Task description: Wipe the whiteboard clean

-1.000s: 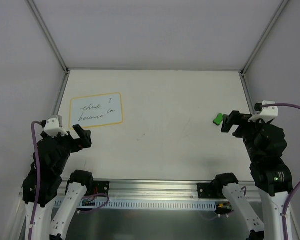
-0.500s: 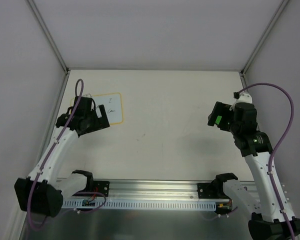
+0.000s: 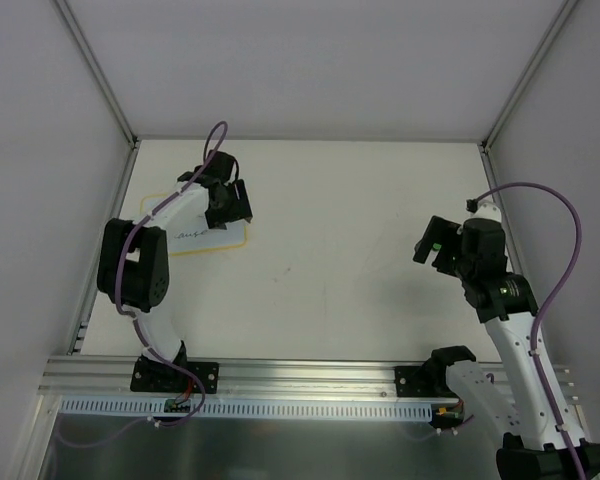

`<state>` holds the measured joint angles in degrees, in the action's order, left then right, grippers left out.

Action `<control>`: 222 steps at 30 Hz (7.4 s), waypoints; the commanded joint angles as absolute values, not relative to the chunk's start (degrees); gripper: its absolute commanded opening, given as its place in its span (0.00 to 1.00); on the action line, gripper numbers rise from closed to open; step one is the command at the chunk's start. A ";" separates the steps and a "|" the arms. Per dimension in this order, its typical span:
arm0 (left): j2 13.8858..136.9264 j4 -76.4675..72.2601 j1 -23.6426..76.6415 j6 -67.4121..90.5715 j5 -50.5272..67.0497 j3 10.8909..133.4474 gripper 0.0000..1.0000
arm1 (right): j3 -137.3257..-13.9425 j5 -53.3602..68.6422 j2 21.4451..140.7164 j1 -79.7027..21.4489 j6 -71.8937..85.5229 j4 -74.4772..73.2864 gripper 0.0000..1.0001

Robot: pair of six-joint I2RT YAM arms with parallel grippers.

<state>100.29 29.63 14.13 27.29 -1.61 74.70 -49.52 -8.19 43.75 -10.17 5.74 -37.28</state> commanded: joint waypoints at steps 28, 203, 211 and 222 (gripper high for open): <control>111.72 26.98 26.89 36.81 1.83 71.20 0.19 | -43.77 -14.23 36.82 -10.20 6.15 -36.21 0.99; 96.94 24.44 22.59 38.67 4.22 51.86 0.00 | -90.96 -8.88 124.53 -53.69 17.31 -29.88 0.00; 96.24 24.43 22.59 39.64 2.46 50.63 0.00 | -85.71 -12.56 122.09 -50.21 21.44 -31.38 0.00; 97.12 24.26 22.50 38.59 3.86 50.80 0.00 | -75.41 -16.53 113.90 -32.87 18.64 -31.55 0.00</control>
